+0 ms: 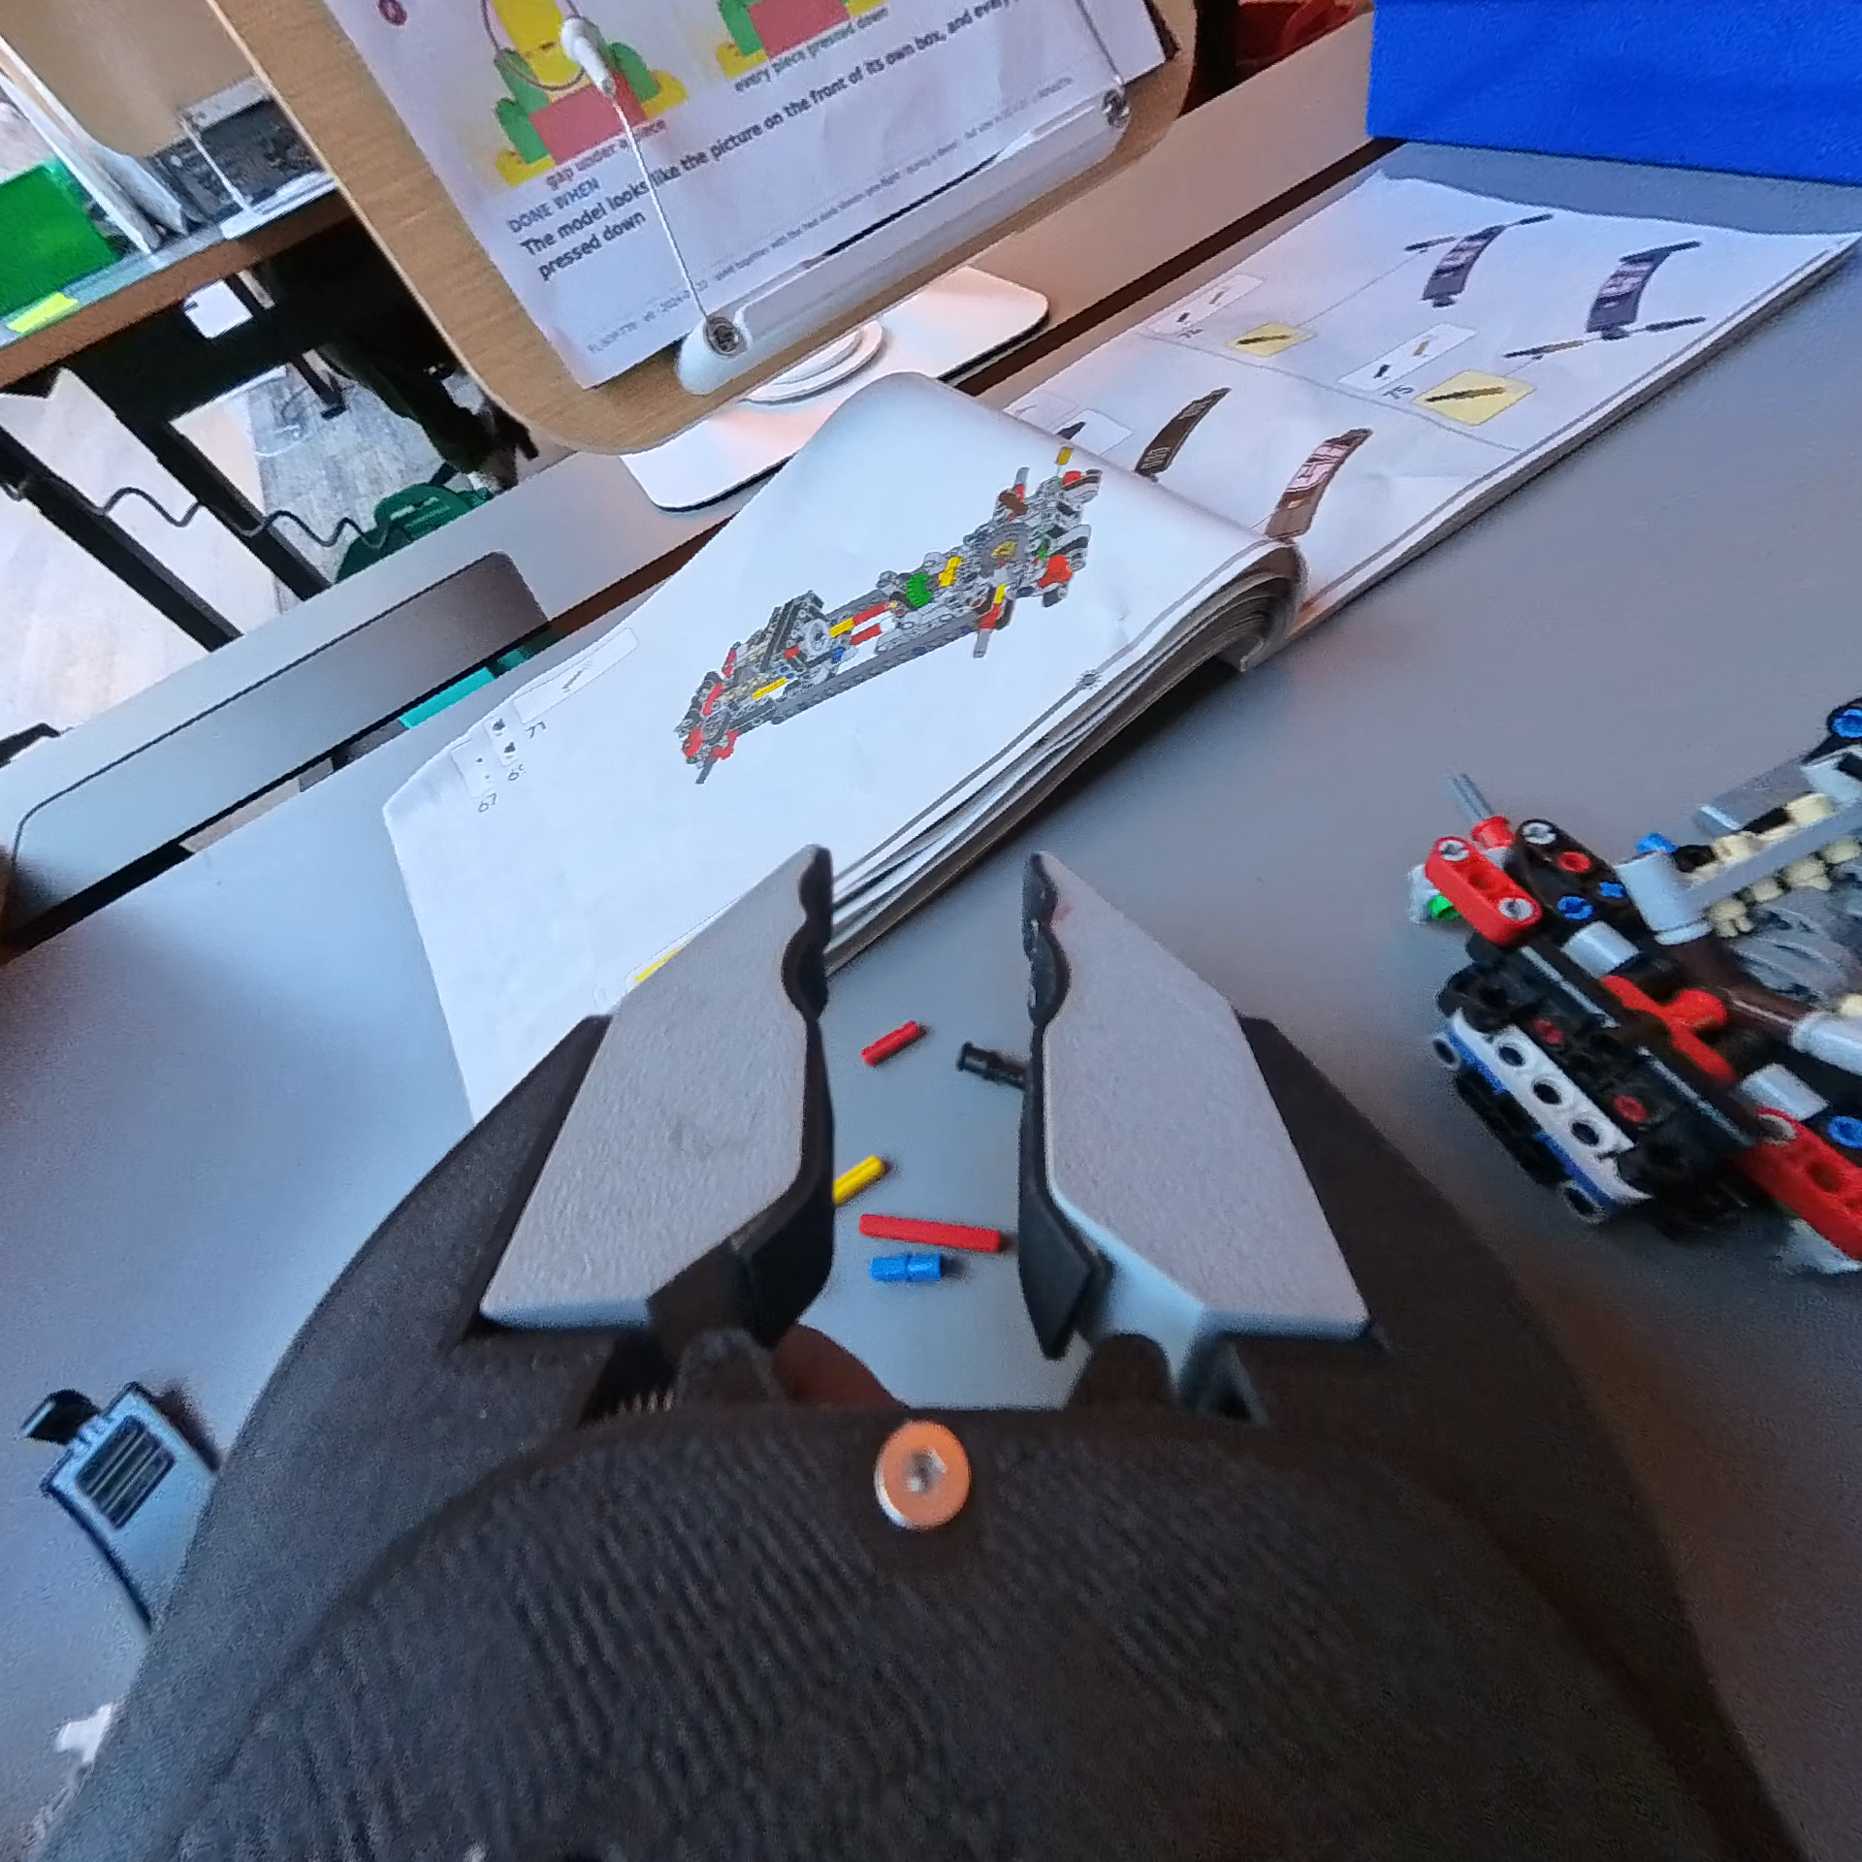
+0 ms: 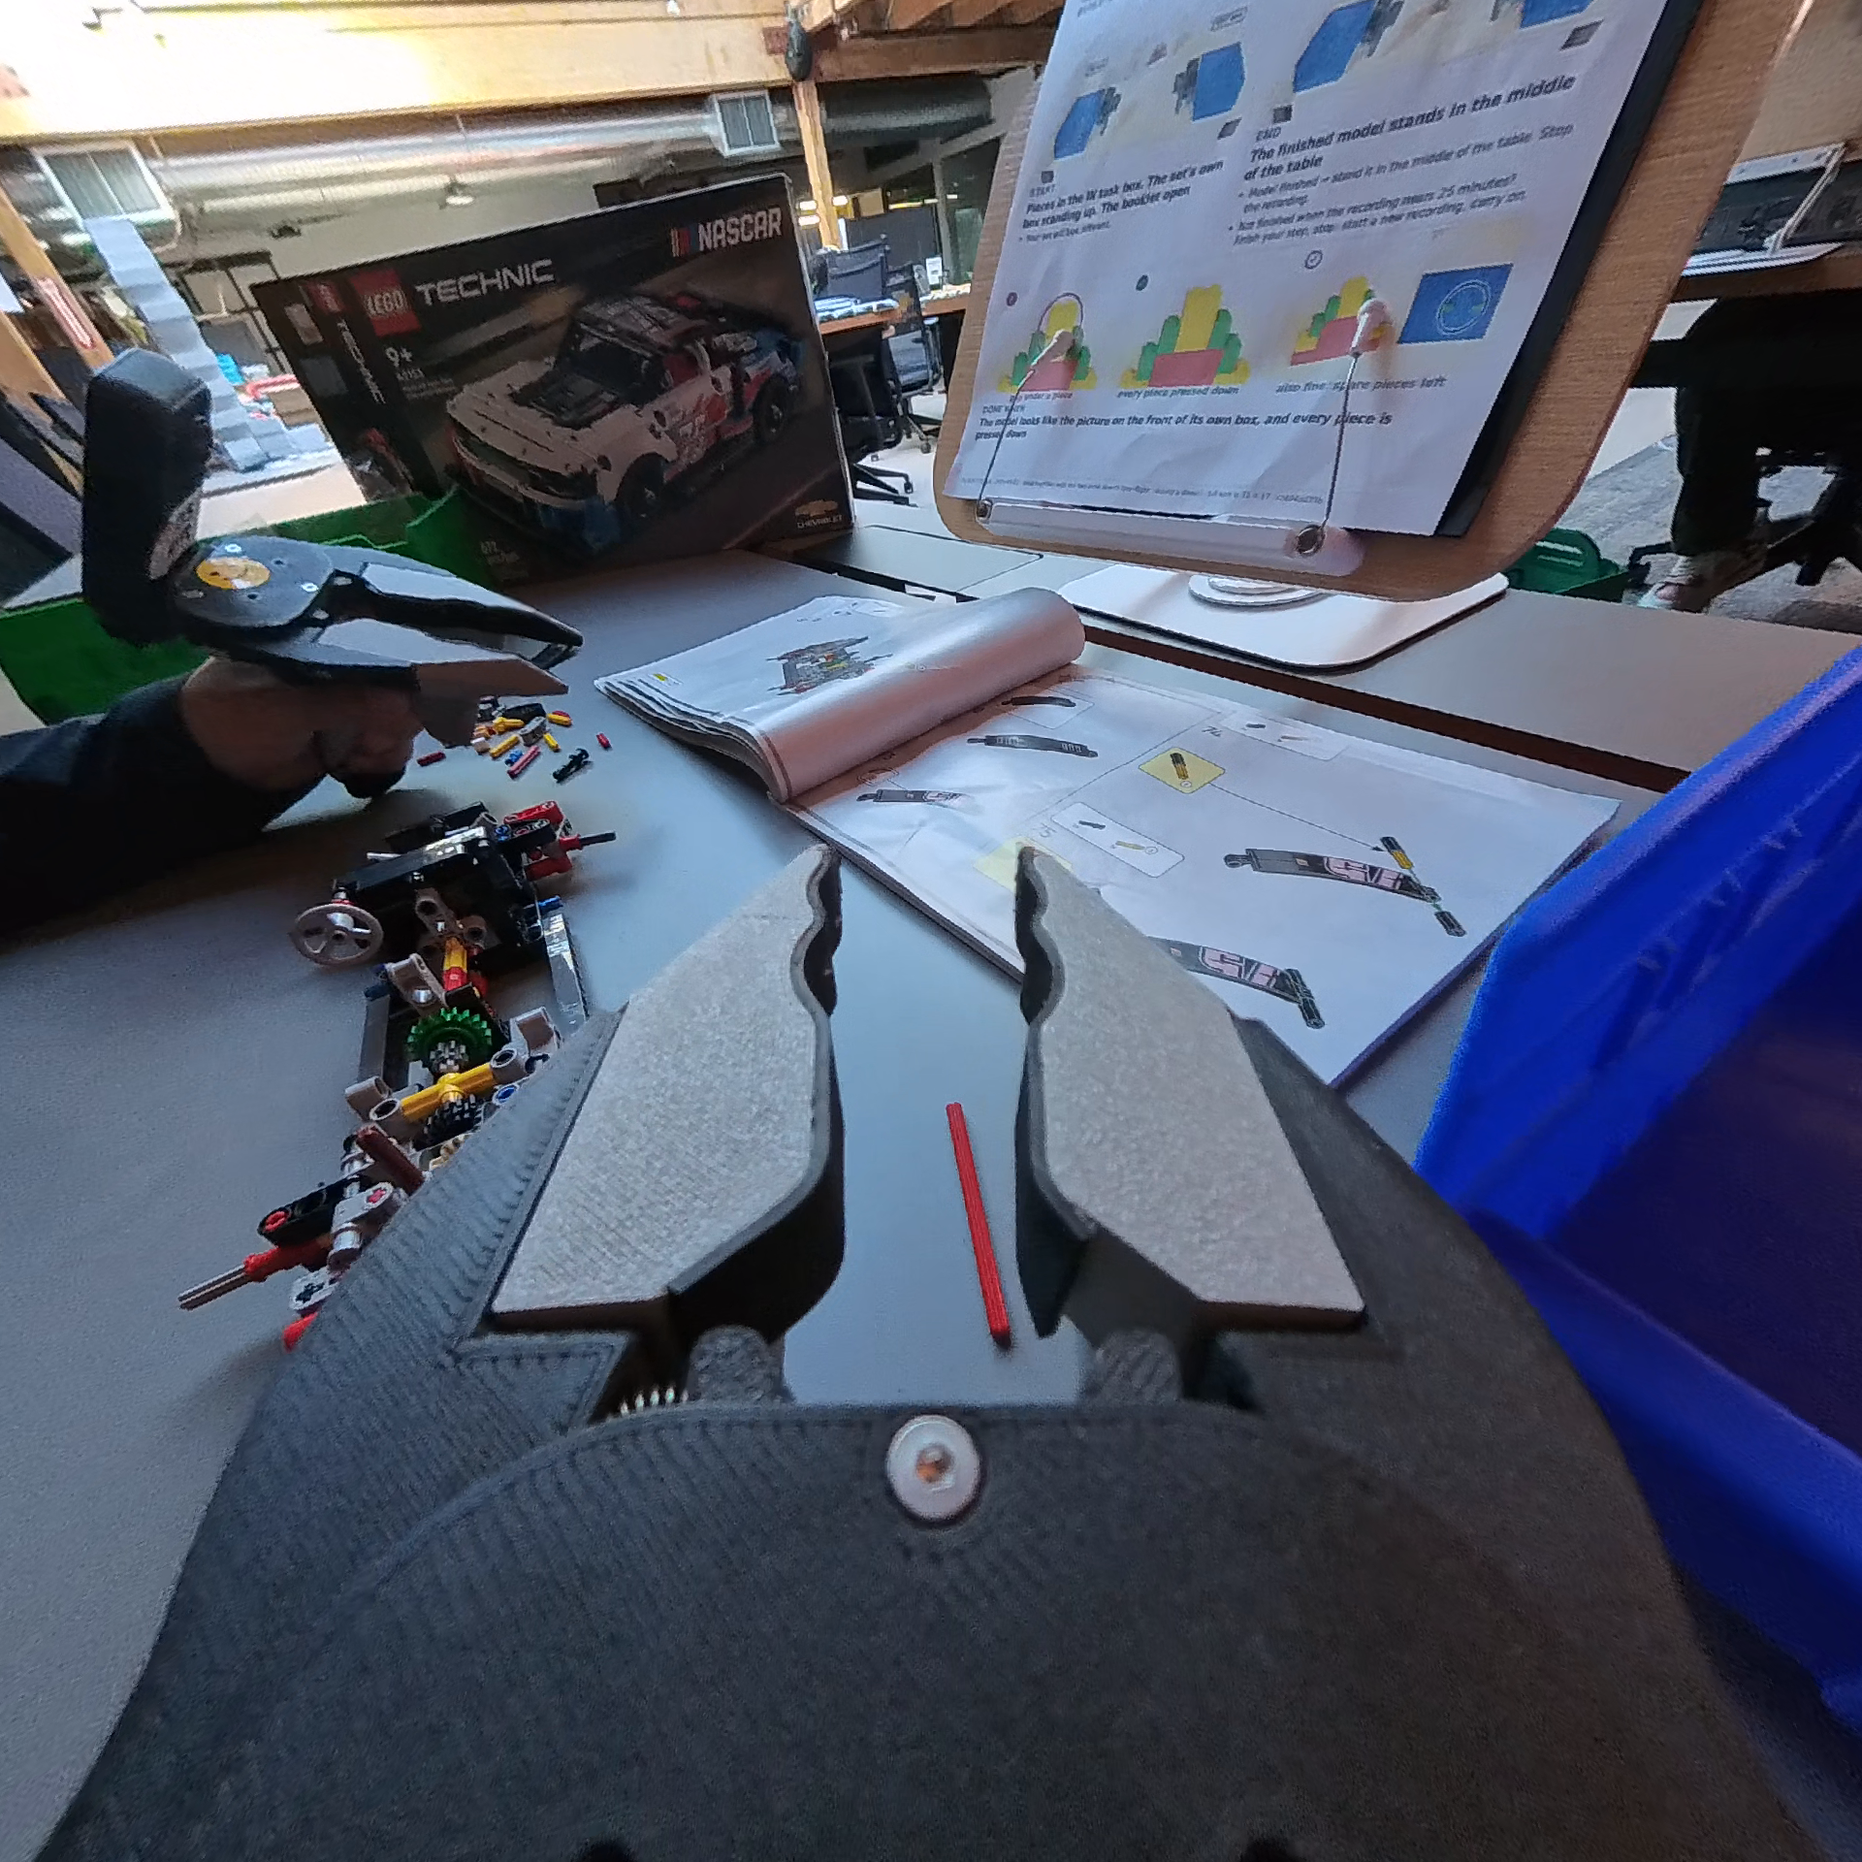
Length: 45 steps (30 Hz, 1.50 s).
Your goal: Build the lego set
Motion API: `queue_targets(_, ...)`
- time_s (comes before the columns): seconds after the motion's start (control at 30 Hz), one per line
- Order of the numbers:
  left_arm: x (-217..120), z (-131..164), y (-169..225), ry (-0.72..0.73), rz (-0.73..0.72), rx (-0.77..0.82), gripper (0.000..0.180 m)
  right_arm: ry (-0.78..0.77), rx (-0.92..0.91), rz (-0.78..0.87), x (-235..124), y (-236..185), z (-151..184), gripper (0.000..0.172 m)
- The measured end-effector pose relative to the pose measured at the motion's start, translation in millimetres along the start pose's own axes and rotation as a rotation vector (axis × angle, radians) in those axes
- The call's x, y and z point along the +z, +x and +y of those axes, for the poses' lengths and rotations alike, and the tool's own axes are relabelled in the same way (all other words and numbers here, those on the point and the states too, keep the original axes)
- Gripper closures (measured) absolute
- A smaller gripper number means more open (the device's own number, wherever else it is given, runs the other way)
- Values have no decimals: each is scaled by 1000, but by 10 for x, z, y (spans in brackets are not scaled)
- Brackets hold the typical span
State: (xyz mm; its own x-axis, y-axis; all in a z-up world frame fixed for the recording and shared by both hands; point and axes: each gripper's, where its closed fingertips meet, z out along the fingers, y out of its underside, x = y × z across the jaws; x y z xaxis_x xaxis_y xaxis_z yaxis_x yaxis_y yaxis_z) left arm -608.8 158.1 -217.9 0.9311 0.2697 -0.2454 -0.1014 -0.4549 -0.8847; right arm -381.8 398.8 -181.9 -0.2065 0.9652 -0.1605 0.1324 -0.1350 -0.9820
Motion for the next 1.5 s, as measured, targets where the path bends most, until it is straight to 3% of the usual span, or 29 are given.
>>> queue_targets(0.4, -7, 13, -59, 8, -1, -43, 146, 20, 6, 60, -29, 73, -20, 140)
queue_targets(1.03, -49, -79, 284, 46, 106, 4, 145, 7, 11, -2, 63, 3, -12, 140)
queue_targets(1.5, -105, -141, 249, 98, 140, -113, 145, 87, 1, 101, -88, 92, -96, 139)
